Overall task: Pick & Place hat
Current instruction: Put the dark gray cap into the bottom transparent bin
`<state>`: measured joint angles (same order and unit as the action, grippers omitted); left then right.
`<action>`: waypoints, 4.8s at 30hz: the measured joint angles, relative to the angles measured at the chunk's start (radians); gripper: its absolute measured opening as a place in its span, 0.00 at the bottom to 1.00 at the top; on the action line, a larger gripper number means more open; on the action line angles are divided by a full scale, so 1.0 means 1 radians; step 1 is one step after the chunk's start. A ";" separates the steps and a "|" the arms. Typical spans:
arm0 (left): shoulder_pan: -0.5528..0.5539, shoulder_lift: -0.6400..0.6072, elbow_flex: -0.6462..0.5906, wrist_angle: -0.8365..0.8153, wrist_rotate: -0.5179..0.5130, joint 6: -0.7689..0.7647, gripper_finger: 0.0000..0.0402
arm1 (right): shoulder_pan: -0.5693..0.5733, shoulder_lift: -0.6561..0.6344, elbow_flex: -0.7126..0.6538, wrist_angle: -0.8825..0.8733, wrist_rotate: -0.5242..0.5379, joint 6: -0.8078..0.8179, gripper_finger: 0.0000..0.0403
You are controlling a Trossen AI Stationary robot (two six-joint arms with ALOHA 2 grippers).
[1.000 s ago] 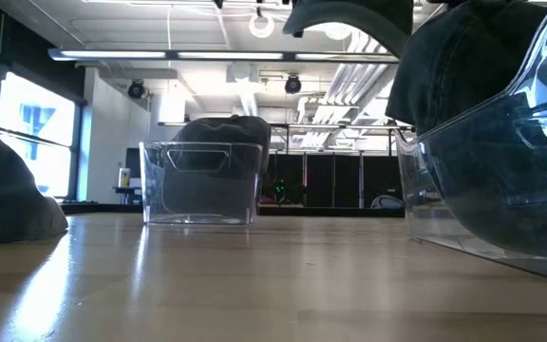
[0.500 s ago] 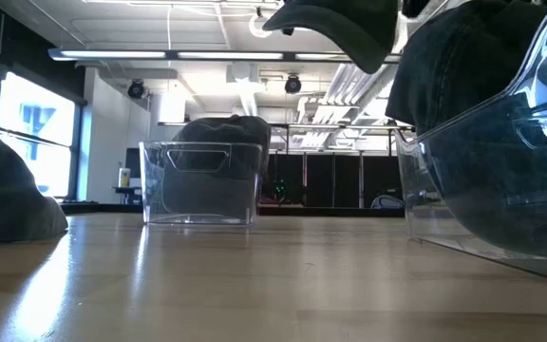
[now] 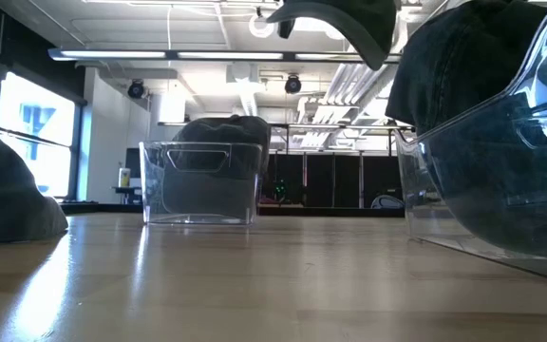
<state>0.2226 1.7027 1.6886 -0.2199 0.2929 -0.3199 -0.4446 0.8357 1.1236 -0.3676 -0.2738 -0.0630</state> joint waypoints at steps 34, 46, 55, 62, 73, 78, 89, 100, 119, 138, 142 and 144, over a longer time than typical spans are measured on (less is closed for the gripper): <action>0.013 0.002 0.000 0.113 0.243 0.184 0.38 | 0.153 0.088 -0.067 0.028 -0.299 0.268 0.02; 0.002 0.001 0.115 0.041 0.145 0.294 0.84 | 0.133 0.104 -0.012 0.028 -0.520 0.456 0.02; -0.045 0.074 0.159 0.028 0.129 0.316 0.85 | 0.130 0.139 -0.012 0.037 -0.491 0.440 0.02; -0.047 0.102 0.159 -0.023 0.337 0.312 0.83 | 0.130 0.138 -0.012 0.037 -0.491 0.440 0.01; -0.017 0.103 0.160 0.050 0.929 0.026 0.50 | 0.117 0.135 -0.012 0.036 -0.502 0.483 0.01; 0.001 0.103 0.160 0.091 0.955 0.023 0.34 | 0.117 0.133 -0.011 0.041 -0.535 0.511 0.02; 0.044 0.121 0.162 0.176 0.735 -0.263 0.32 | 0.118 0.133 -0.011 0.040 -0.493 0.508 0.02; 0.074 0.121 0.161 0.158 0.801 -0.080 0.74 | 0.118 0.129 -0.011 0.021 -0.484 0.456 0.01; 0.008 0.129 0.372 -0.116 0.258 0.367 0.73 | 0.118 0.118 -0.010 0.005 -0.429 0.398 0.01; -0.006 0.233 0.370 -0.125 0.780 0.041 0.81 | 0.118 0.115 -0.011 -0.037 -0.441 0.402 0.01; -0.007 0.217 0.370 -0.138 0.770 0.035 0.67 | 0.118 0.104 -0.011 -0.070 -0.442 0.408 0.02; -0.007 0.208 0.372 -0.129 0.735 0.037 0.57 | 0.118 0.099 -0.011 -0.071 -0.451 0.418 0.01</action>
<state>0.2157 1.9111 2.0608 -0.3487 1.0275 -0.2833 -0.3264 0.9349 1.1126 -0.4386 -0.7251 0.3551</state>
